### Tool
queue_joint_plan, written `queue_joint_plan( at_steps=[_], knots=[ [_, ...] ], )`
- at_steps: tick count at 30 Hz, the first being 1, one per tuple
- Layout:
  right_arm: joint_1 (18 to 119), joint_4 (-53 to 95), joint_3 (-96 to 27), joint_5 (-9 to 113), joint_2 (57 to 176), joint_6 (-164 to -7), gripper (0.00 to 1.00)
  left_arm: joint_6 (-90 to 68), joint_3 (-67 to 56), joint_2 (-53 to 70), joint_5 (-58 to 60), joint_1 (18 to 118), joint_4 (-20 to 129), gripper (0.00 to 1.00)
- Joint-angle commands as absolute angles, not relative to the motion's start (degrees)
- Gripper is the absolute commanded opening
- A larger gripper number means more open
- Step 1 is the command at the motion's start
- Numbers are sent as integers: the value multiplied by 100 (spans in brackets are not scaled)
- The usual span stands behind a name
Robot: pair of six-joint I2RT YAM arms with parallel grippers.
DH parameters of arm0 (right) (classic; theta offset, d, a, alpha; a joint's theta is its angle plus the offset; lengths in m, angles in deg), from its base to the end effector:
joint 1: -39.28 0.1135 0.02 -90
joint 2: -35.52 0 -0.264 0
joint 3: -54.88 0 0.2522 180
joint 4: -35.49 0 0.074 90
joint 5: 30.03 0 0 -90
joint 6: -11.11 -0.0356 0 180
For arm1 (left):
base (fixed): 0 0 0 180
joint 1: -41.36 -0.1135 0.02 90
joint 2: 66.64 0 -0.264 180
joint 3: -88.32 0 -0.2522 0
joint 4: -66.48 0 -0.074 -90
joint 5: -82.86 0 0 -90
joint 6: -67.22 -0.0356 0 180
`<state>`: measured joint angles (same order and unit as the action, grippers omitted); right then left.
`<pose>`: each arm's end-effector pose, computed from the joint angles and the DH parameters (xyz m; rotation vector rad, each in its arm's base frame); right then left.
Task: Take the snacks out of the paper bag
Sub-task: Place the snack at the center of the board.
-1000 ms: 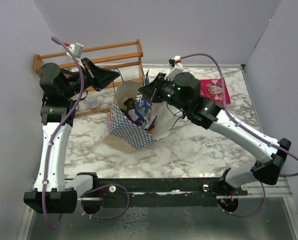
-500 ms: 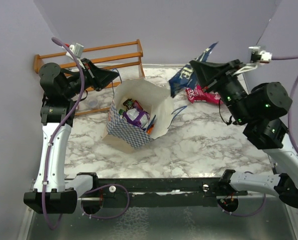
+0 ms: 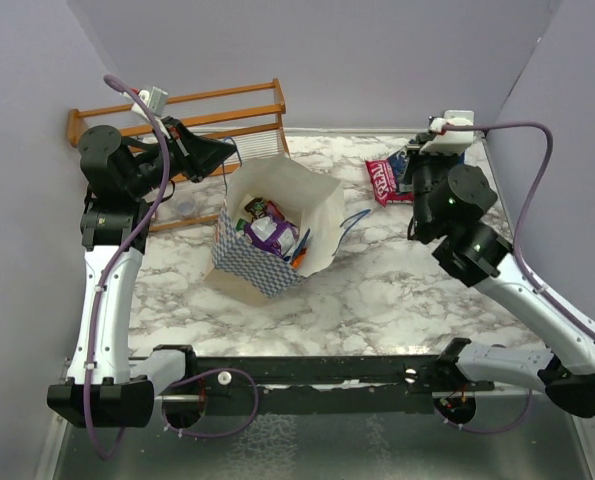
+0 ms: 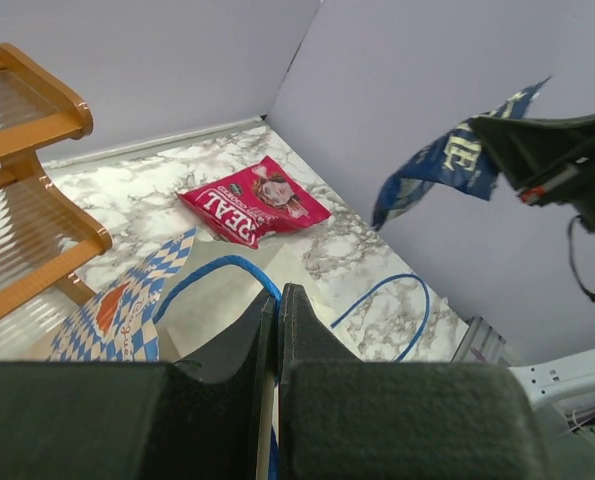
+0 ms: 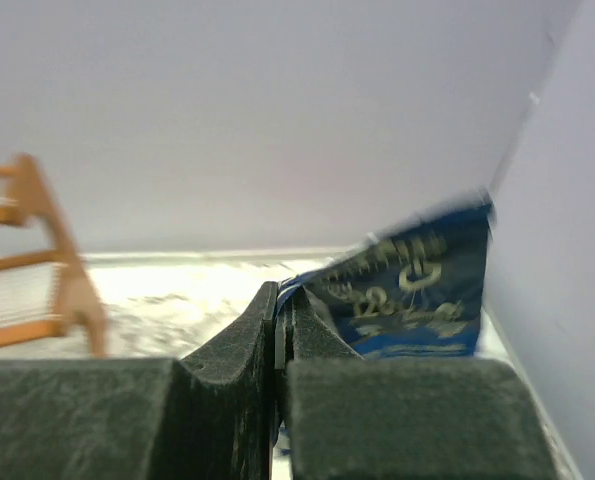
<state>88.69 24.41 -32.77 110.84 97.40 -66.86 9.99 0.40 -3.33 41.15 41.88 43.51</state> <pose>0.1615 0.1461 0.4804 0.0228 1.4100 -0.0423 0.2194 -0.0286 0.4806 0.2855 1.5772 -1.0719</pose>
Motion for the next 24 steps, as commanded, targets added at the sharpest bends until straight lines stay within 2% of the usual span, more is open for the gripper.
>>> queue_joint_plan(
  at_steps=[1, 6, 17, 21, 24],
  knots=[
    [7653, 1427, -3094, 10578, 9820, -8004, 1, 922, 297, -449, 4039, 4224, 4498, 0],
    [6781, 938, -2579, 9168, 10221, -9100, 1, 1002, 333, -438, 3919, 4224, 4472, 0],
    [6418, 1321, -2653, 5686, 11716, -10026, 1, 1096, 516, -311, 3659, 4224, 4384, 0],
    [5974, 1262, -2431, 4762, 12013, -10295, 1, 1051, 620, -309, 3614, 4224, 4275, 0],
    [5518, 978, -2008, 4547, 12075, -10385, 1, 964, 709, -294, 3596, 4224, 4170, 0]
  ],
)
